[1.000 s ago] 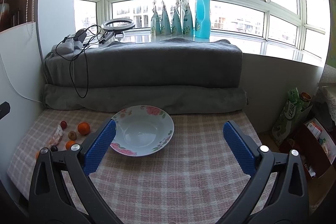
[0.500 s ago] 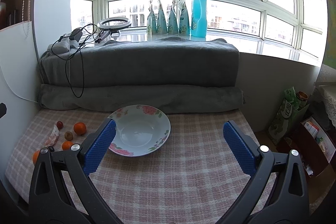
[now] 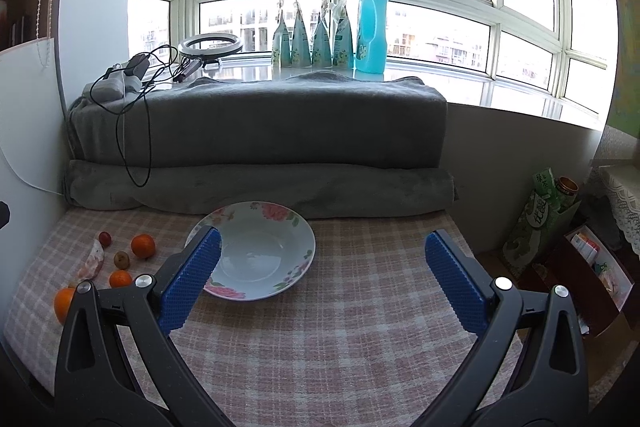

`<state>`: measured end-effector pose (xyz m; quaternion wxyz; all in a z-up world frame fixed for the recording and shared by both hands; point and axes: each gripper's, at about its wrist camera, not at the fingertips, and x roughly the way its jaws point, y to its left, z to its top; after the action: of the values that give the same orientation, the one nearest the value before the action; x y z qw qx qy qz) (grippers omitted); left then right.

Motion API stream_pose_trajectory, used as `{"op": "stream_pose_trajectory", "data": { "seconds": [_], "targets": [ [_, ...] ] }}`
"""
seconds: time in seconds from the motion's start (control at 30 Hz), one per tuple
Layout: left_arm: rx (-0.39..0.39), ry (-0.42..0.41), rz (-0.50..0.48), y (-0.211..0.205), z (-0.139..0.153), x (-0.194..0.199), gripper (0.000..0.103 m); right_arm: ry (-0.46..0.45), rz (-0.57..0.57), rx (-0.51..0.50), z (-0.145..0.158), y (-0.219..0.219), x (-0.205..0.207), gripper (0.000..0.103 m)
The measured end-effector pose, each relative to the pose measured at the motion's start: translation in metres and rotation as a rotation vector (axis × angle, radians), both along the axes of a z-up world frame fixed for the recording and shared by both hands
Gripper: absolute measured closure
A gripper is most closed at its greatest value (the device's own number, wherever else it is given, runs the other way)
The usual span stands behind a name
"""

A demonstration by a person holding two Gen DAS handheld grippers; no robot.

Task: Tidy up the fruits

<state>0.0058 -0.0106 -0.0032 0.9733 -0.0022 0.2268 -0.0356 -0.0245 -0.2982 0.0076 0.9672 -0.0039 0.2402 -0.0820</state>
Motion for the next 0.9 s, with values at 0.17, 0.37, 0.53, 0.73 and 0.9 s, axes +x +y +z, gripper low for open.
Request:
{"op": "stream_pose_trajectory", "data": {
  "seconds": [0.17,0.37,0.53,0.73,0.9],
  "targets": [
    [-0.001,0.007,-0.004,0.0,-0.002,0.001,0.0,0.0,-0.003,-0.001,0.0,-0.001,0.001,0.0],
    [-0.004,0.009,-0.004,0.0,-0.003,0.001,0.0,-0.001,0.001,-0.003,0.0,-0.001,0.001,0.0],
    [-0.012,0.016,-0.005,0.003,-0.007,0.001,0.0,0.004,0.012,-0.009,-0.002,0.005,0.003,0.0],
    [-0.044,0.039,-0.011,0.013,-0.011,0.001,0.0,0.017,0.043,-0.012,-0.003,0.016,0.007,0.0],
    [-0.076,0.076,-0.011,0.027,-0.02,-0.001,0.0,0.05,0.143,0.022,-0.008,0.026,0.016,0.0]
  ]
}}
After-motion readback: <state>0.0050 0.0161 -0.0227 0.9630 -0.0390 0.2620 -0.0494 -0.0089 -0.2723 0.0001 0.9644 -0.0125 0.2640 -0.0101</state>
